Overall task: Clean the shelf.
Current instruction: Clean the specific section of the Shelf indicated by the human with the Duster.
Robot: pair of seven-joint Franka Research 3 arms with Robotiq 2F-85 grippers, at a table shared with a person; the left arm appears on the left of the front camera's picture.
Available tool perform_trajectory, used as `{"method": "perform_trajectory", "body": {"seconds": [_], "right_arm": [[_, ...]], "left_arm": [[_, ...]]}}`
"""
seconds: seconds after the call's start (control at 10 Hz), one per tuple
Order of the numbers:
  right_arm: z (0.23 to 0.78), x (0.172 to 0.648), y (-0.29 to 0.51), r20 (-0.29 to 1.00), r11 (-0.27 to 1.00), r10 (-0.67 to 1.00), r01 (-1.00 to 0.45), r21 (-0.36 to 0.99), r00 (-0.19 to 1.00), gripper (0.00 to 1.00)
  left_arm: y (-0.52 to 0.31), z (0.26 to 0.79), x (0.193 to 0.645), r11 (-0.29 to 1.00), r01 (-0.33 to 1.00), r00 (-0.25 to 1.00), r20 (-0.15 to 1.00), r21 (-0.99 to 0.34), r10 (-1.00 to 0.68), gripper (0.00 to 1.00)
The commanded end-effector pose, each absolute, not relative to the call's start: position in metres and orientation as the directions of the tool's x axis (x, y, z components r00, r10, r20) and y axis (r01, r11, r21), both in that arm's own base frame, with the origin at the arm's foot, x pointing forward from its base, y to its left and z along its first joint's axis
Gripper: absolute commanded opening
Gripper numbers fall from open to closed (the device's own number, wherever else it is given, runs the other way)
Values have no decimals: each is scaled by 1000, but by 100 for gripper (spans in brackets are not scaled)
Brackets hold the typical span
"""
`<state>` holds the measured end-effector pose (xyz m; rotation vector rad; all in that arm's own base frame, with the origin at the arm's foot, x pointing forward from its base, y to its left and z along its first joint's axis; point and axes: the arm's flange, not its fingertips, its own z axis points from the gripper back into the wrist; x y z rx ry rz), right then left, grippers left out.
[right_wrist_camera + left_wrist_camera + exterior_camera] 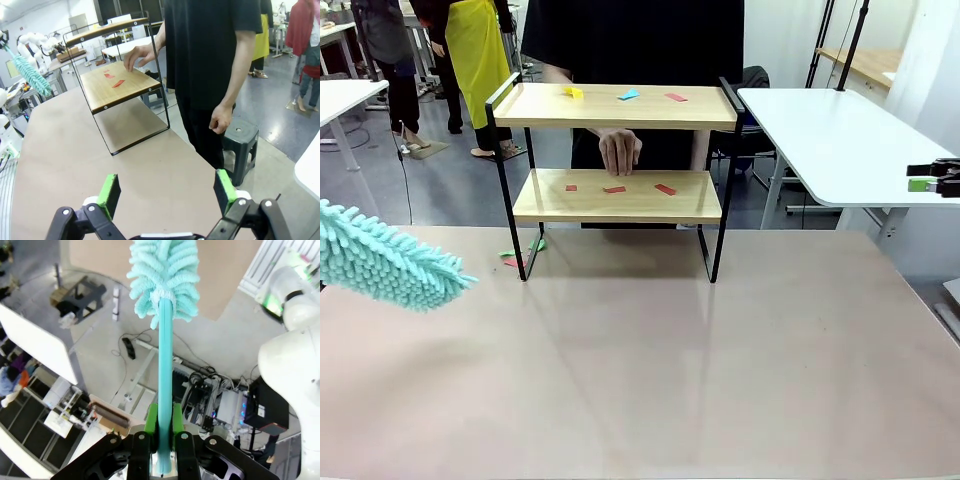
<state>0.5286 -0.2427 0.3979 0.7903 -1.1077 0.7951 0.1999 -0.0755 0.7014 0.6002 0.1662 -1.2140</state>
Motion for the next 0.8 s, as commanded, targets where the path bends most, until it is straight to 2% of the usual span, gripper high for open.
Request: {"method": "perform_trajectory", "body": {"seconds": [0.0, 0.4, 0.6, 0.7], "right_arm": [[400, 528, -241, 958, 492, 151, -859, 141, 244, 100], [400, 528, -241, 958, 492, 151, -859, 141, 244, 100], [400, 528, -241, 958, 492, 151, -859, 141, 244, 100], [400, 528, -241, 958, 492, 151, -859, 141, 244, 100]], "left_arm": [[-106, 702, 190, 250, 931, 322, -278, 265, -905, 14], [-143, 673, 184, 452, 887, 446, 76, 98, -892, 14], [-150, 652, 192, 553, 833, 534, 245, 8, -809, 14], [-158, 637, 189, 599, 799, 585, 288, -45, -758, 14]]}}
